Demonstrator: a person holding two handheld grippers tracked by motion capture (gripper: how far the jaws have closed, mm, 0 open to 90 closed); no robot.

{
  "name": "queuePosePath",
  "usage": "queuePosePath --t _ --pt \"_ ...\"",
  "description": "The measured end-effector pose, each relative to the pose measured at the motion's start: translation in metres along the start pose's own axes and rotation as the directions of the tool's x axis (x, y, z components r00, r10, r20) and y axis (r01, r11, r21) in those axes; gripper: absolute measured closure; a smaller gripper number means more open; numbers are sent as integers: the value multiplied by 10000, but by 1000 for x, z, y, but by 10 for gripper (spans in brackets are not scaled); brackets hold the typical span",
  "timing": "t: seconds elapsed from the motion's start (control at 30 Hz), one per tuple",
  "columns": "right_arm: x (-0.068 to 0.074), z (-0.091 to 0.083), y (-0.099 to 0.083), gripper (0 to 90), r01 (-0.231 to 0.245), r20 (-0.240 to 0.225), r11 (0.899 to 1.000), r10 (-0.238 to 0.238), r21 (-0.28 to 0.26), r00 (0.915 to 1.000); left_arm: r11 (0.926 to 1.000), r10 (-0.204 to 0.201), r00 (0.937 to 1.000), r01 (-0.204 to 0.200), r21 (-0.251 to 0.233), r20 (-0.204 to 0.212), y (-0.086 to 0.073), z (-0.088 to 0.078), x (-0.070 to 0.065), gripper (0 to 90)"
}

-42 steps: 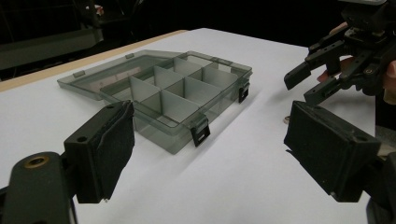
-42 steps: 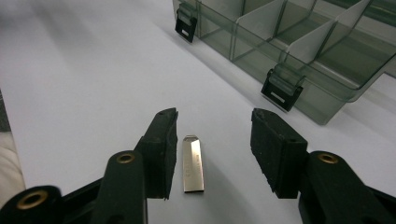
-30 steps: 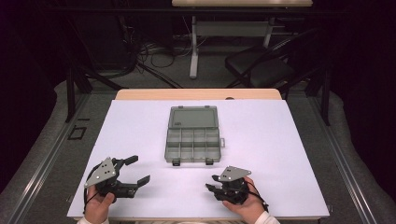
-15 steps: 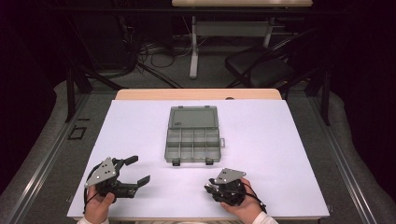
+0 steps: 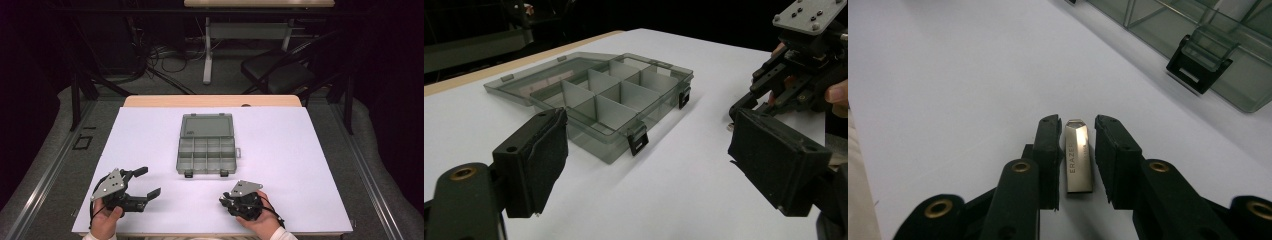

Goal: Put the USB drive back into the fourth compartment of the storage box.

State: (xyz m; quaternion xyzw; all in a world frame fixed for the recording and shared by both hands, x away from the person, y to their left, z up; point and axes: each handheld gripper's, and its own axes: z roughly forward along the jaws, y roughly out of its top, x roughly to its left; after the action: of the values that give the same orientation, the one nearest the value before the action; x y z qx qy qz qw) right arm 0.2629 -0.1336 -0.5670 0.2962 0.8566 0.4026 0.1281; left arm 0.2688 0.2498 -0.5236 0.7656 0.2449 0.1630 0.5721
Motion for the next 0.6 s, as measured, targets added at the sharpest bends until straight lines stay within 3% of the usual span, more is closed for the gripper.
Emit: queuePosePath --t 0.6 --pt "0 0 -1 791 11 -32 10000 -11 14 10000 10000 -61 10000 61 -45 3 0 0 1 158"
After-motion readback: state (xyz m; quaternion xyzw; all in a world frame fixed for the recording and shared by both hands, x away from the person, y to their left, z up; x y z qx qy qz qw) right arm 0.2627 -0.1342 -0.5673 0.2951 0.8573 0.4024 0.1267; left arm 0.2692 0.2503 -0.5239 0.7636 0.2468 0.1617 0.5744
